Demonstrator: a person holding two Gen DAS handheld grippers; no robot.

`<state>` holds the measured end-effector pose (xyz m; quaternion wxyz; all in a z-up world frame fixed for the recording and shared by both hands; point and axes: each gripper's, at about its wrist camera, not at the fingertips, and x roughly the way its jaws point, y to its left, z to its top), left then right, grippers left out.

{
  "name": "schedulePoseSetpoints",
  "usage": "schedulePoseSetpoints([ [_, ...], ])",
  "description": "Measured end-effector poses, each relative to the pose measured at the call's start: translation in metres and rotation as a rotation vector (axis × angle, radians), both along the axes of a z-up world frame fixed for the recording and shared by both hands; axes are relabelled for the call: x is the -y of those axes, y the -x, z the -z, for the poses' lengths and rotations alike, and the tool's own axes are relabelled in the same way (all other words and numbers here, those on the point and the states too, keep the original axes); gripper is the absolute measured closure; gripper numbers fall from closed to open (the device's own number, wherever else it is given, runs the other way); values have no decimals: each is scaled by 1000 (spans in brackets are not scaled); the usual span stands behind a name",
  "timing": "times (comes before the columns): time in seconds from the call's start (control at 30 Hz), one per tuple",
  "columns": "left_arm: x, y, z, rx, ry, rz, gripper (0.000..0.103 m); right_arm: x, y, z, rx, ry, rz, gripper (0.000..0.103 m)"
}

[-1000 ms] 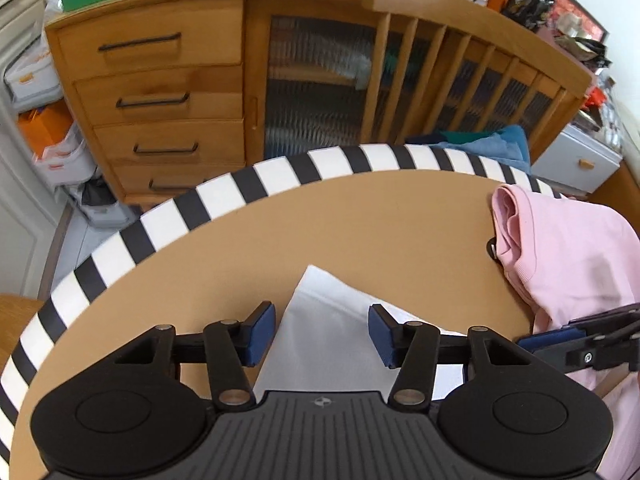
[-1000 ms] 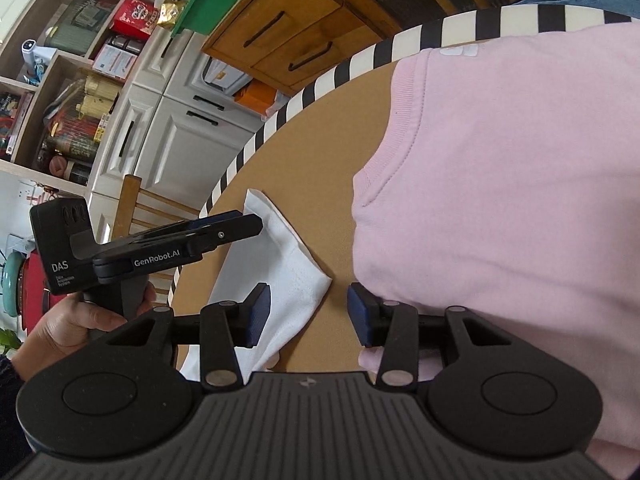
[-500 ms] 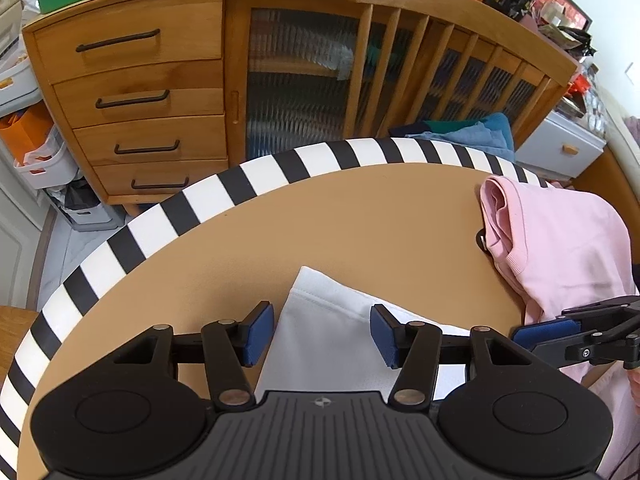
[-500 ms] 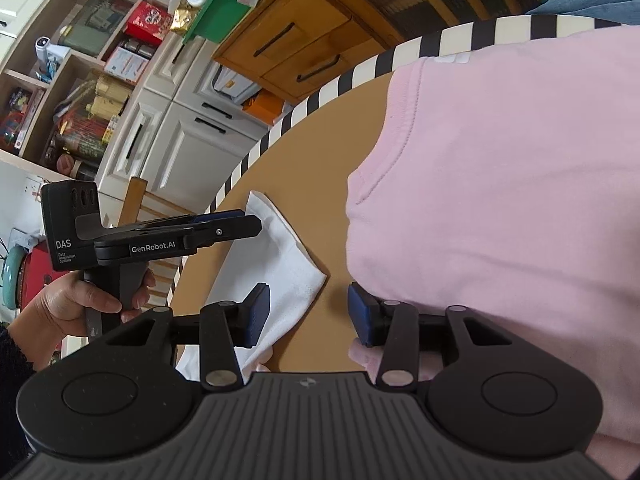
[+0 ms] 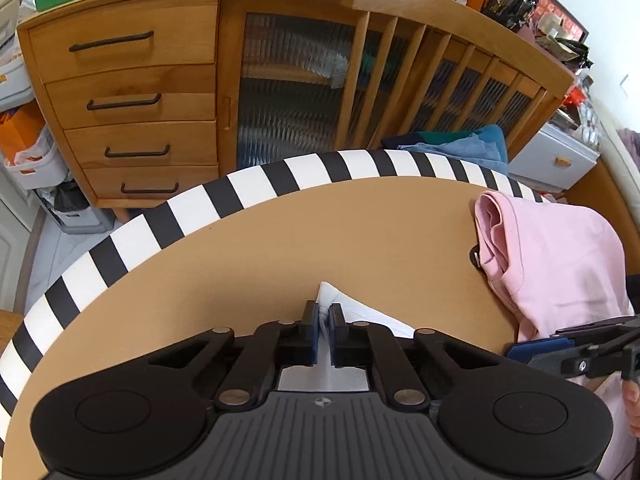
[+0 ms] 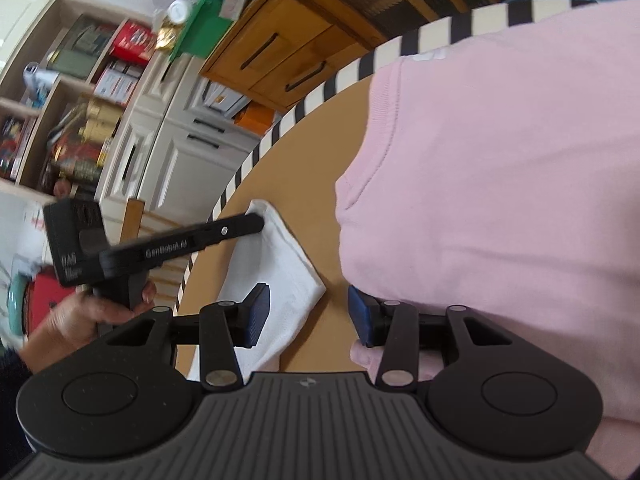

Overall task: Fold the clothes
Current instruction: 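Grasp the white sleeve tip with the left gripper, then grasp the white sleeve with the right gripper while the left gripper lifts it across the shirt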

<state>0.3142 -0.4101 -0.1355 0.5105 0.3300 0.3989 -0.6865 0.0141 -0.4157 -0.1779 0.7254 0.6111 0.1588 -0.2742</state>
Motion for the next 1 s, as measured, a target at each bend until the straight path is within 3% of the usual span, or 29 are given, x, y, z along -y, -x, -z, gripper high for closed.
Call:
schedulePoseSetpoints([
  [0.2,-14,-10,-4,-49,39,-64,100,7,-6,4,25,-85,52,48],
  [0.4,-17,-9,-2,-47,28,-76,100,9,-27,6,3,-96,47,51],
  [0.43,-17,-9,-1,-48,28,-78,100,9,-31,6,-3,-93,34,56],
  [0.5,-17,-9,0,-49,29,-83,100,10,-37,11,-21,-110,6,77],
  [0.53,-17,-9,0,-50,29,-85,100,11,-38,17,-18,-138,-4,93],
  [0.57,-16,-9,1,-50,29,-87,100,11,-36,23,-5,-169,-3,100],
  [0.77,-19,-4,-4,-18,33,-89,99,9,-35,12,15,-45,-57,99],
  [1.0,-45,-4,-33,20,62,-146,99,7,-37,-19,38,77,-112,99],
])
